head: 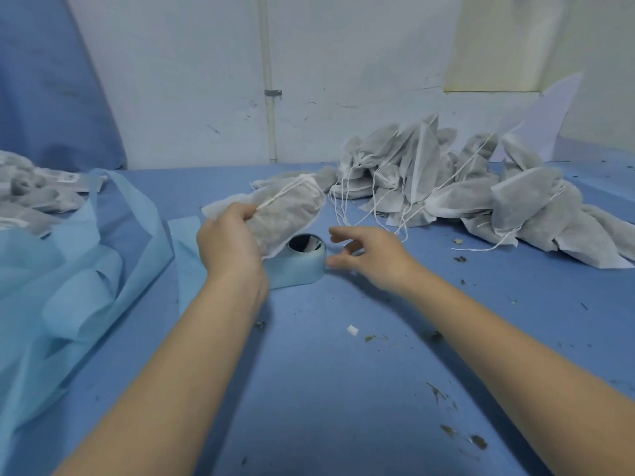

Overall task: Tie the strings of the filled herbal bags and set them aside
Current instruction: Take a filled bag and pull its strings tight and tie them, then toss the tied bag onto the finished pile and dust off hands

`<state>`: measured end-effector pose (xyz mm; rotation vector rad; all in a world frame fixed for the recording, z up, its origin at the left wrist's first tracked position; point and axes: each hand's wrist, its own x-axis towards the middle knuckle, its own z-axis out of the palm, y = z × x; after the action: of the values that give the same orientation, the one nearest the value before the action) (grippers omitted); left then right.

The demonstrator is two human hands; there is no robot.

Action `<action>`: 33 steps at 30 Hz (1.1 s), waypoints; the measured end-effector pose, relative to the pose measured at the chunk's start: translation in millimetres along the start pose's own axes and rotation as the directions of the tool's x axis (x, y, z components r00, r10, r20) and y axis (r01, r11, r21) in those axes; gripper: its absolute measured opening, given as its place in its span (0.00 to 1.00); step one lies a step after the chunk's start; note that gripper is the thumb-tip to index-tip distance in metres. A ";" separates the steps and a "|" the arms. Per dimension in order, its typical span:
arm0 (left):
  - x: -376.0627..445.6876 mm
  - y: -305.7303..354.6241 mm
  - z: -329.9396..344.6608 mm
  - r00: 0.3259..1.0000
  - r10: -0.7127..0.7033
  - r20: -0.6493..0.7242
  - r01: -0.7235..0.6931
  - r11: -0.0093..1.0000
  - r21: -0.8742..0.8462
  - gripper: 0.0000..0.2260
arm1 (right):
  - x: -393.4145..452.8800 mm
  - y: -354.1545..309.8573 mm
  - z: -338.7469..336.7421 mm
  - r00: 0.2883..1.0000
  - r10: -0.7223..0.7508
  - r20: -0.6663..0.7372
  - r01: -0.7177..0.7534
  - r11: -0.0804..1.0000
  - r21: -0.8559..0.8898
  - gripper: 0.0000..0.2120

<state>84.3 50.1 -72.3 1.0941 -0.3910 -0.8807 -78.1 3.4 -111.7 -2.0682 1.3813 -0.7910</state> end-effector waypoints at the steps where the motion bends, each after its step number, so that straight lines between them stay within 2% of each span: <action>1: 1.5 0.3 -0.5 1.000 -0.002 -0.006 0.002 1.000 -0.008 0.04 | 2.9 -1.7 1.9 1.000 -0.014 -0.008 0.014 1.000 0.025 0.26; 5: 2.5 -1.5 1.0 1.000 -0.011 -0.023 0.011 1.000 0.005 0.03 | 10.1 -6.7 6.7 0.997 -0.074 0.012 0.074 0.997 0.016 0.27; 9: 2.1 -3.5 2.4 1.000 -0.008 -0.004 0.008 0.999 0.048 0.08 | 11.2 -12.7 14.8 0.993 -0.091 0.072 0.084 0.992 0.097 0.19; 11: 2.3 -3.2 2.0 1.000 -0.009 0.003 0.009 0.998 0.064 0.08 | 13.1 -15.0 19.7 0.990 -0.105 0.094 0.094 0.989 0.118 0.21; 15: 3.4 -3.0 1.0 1.000 -0.006 0.018 0.005 0.996 0.088 0.07 | 14.8 -16.5 24.5 0.994 -0.096 0.046 0.090 0.988 0.122 0.21; 18: 4.2 -7.0 1.2 0.998 0.031 0.046 -0.039 0.984 0.173 0.06 | 12.9 -9.2 19.0 0.998 -0.064 -0.002 0.064 0.996 0.068 0.21; 20: 2.7 -12.6 3.2 0.994 0.070 0.086 -0.090 0.961 0.260 0.03 | 8.3 -5.0 13.6 0.999 -0.051 -0.010 0.051 0.995 0.089 0.22; 22: 0.2 -18.7 5.0 0.988 0.096 0.123 -0.132 0.935 0.329 0.05 | 2.5 -3.2 12.2 0.999 -0.046 -0.011 0.047 0.982 0.183 0.27; 25: -0.3 -22.2 4.9 0.986 0.102 0.128 -0.143 0.918 0.370 0.05 | -8.4 -0.4 11.3 1.000 -0.025 -0.006 0.026 0.980 0.198 0.32; 29: 4.5 -22.6 2.1 0.993 0.071 0.095 -0.100 0.932 0.348 0.04 | -21.5 6.9 4.5 1.000 -0.024 -0.001 0.023 0.939 0.343 0.19; 33: 5.7 -23.9 2.2 0.996 0.028 0.081 -0.053 0.944 0.325 0.11 | -22.9 6.6 8.8 0.992 -0.002 -0.129 0.039 0.956 0.291 0.13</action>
<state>76.2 40.2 -93.4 1.3551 -0.6376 -0.8406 -83.0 23.5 -126.5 -1.8310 1.2239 -1.0831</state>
